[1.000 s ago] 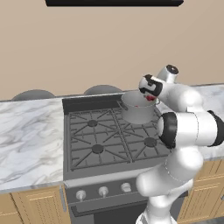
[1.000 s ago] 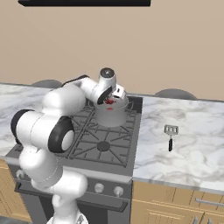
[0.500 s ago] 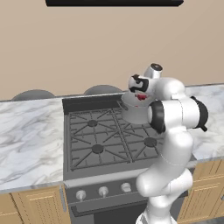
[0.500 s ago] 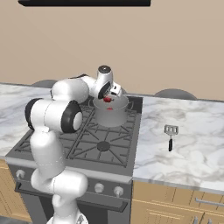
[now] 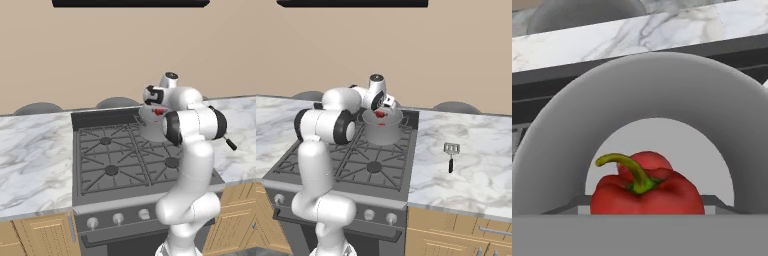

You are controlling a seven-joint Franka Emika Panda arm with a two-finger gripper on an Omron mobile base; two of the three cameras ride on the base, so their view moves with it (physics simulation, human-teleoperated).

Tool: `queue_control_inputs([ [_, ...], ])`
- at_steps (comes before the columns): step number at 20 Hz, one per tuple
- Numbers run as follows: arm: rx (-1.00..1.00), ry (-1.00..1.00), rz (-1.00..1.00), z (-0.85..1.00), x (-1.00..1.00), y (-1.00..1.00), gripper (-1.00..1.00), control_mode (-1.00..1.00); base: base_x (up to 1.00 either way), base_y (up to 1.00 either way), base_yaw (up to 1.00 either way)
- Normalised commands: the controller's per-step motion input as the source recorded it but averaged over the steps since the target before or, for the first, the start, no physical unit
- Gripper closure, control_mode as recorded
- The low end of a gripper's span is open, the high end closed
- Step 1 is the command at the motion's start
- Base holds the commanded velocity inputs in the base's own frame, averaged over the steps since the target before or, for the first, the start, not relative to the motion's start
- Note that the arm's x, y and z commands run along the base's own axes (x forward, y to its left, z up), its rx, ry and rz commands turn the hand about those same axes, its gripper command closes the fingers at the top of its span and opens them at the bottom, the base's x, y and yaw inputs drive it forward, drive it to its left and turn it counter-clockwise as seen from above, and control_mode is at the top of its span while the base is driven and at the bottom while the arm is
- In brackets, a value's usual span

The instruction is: Put the onion and bell pepper in the pot. Retrieve the spatula and lightly stir the vegetables in the pot.

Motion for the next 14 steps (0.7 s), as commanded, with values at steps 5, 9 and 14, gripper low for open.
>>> queue_control_inputs([
  [5, 0.00, 0.02, 0.00, -0.38, 0.21, 0.00, 1.00, -1.00, 0.00, 0.00, 0.00],
  [9, 0.00, 0.07, 0.00, -0.33, 0.22, -0.01, 1.00, -1.00, 0.00, 0.00, 0.00],
  [14, 0.00, 0.06, 0.00, -0.27, 0.17, 0.00, 1.00, -1.00, 0.00, 0.00, 0.00],
])
